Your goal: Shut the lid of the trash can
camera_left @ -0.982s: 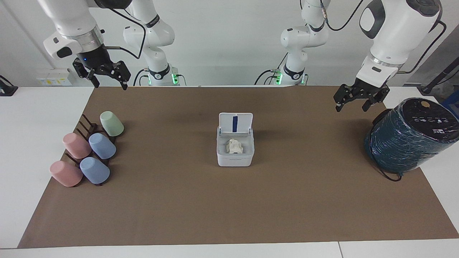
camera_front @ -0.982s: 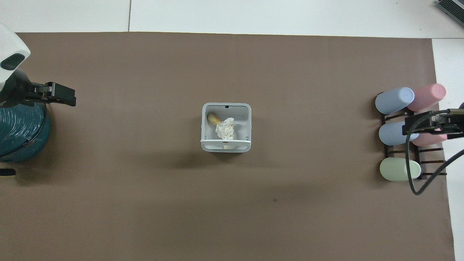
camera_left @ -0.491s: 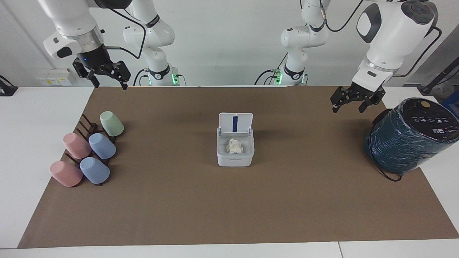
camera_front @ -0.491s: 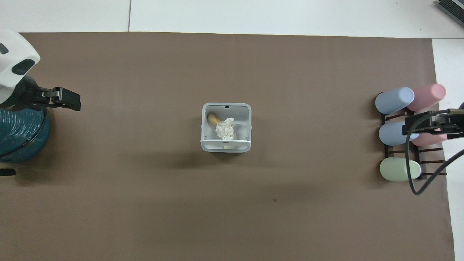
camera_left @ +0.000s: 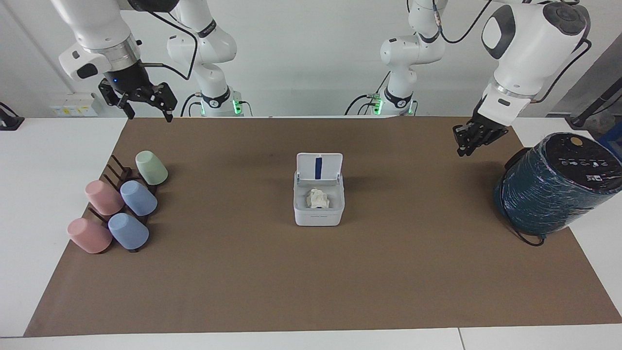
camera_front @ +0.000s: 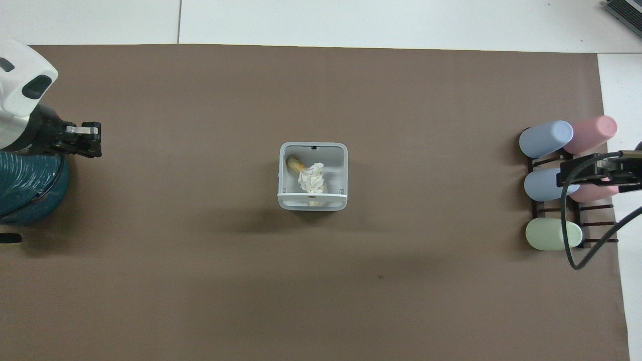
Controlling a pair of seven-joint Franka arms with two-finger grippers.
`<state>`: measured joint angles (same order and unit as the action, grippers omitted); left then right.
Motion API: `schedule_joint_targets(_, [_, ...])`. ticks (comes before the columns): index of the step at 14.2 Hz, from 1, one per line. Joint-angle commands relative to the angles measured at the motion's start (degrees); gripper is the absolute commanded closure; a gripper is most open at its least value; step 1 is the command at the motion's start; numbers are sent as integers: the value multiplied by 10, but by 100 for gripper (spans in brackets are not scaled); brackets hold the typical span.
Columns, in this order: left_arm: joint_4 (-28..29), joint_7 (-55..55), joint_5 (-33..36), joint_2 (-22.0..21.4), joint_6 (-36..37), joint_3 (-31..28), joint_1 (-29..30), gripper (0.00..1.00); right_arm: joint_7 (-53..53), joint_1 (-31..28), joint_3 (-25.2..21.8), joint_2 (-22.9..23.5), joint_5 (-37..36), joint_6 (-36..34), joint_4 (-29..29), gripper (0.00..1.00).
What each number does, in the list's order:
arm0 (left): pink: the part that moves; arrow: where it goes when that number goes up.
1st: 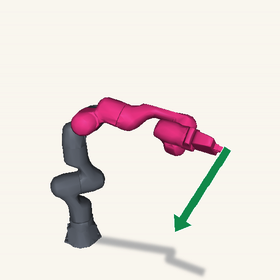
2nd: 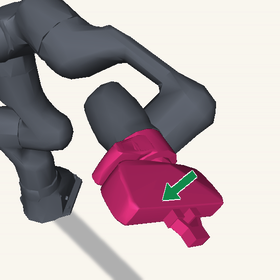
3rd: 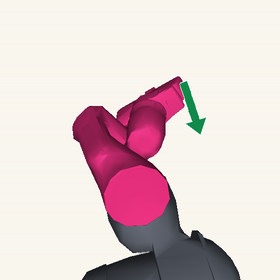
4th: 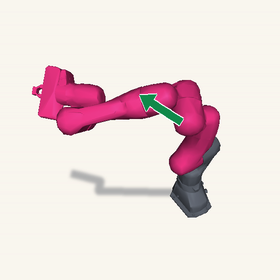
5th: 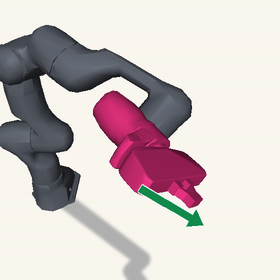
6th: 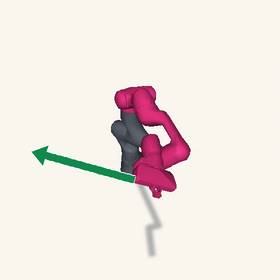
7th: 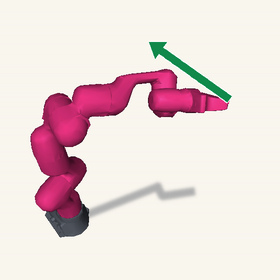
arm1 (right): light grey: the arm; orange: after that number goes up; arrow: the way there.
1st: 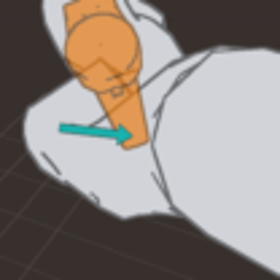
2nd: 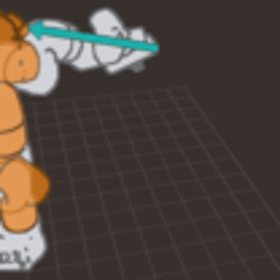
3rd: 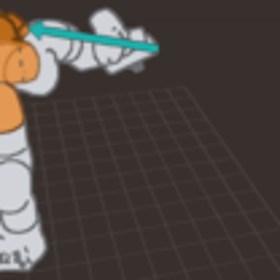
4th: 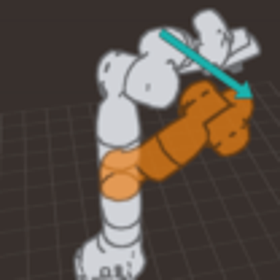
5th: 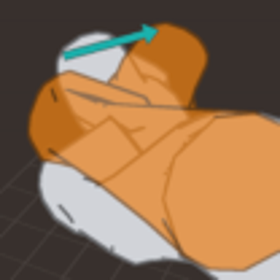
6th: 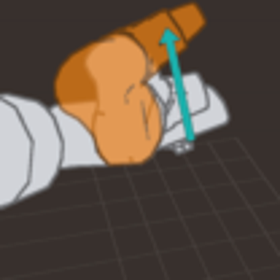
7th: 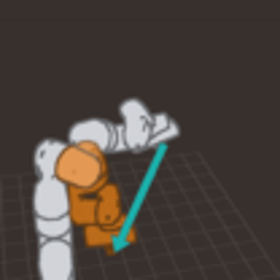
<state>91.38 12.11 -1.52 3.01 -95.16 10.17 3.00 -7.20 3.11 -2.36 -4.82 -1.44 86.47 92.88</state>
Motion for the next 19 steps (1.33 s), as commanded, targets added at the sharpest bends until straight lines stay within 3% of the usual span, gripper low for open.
schedule_joint_targets(1, [47,79,-8,-33,-11,-2,-25,100,17,-11,6,-7,6,0,4,0])
schedule_joint_targets(6, [137,331,-24,-76,-80,-2,-114,100,17,-11,6,-7,5,0,4,0])
schedule_joint_targets(19, [201,592,-49,-74,-263,-2,-270,100,17,-11,6,-7,5,0,5,0])
